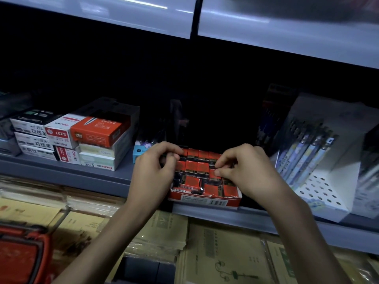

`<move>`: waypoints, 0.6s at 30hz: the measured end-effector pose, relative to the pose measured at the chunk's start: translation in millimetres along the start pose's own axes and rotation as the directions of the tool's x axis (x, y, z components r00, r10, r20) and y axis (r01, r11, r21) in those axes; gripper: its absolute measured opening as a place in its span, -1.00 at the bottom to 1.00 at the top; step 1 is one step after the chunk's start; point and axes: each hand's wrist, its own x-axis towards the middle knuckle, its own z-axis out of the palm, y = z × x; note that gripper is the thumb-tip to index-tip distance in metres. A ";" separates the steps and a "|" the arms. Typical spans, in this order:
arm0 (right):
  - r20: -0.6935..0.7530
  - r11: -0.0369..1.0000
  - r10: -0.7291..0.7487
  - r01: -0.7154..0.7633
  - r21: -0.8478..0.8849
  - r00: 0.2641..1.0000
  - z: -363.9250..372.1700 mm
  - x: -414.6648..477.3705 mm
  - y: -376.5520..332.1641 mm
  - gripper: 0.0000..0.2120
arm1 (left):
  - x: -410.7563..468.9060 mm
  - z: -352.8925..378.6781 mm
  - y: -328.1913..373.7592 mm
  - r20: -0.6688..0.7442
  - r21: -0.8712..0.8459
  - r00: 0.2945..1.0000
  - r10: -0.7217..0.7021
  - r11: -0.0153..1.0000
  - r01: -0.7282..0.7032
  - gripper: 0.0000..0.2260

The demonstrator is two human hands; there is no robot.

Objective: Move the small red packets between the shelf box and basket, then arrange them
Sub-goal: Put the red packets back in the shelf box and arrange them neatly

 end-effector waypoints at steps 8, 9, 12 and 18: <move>0.178 0.994 -0.022 0.042 -0.106 0.984 -12.1 -4.6 -6.9 -0.83 | 0.4 0.6 -0.5 -0.005 -0.005 1.000 -0.009 1.000 0.009 -0.80; 0.178 0.985 -0.023 0.053 -0.166 0.984 -12.0 -5.4 -8.9 -0.81 | 0.4 0.6 -0.7 -0.005 -0.007 1.000 -0.013 1.000 0.013 -0.80; 0.150 0.940 -0.050 0.097 -0.328 0.987 -9.5 -6.1 -17.2 -0.76 | -0.1 0.7 -1.3 -0.002 -0.007 1.000 -0.016 1.000 0.016 -0.81; 0.126 0.904 -0.079 0.124 -0.410 0.989 -7.7 -7.8 -20.4 -0.71 | -1.5 0.7 0.3 -0.017 0.009 1.000 -0.014 1.000 0.015 -0.81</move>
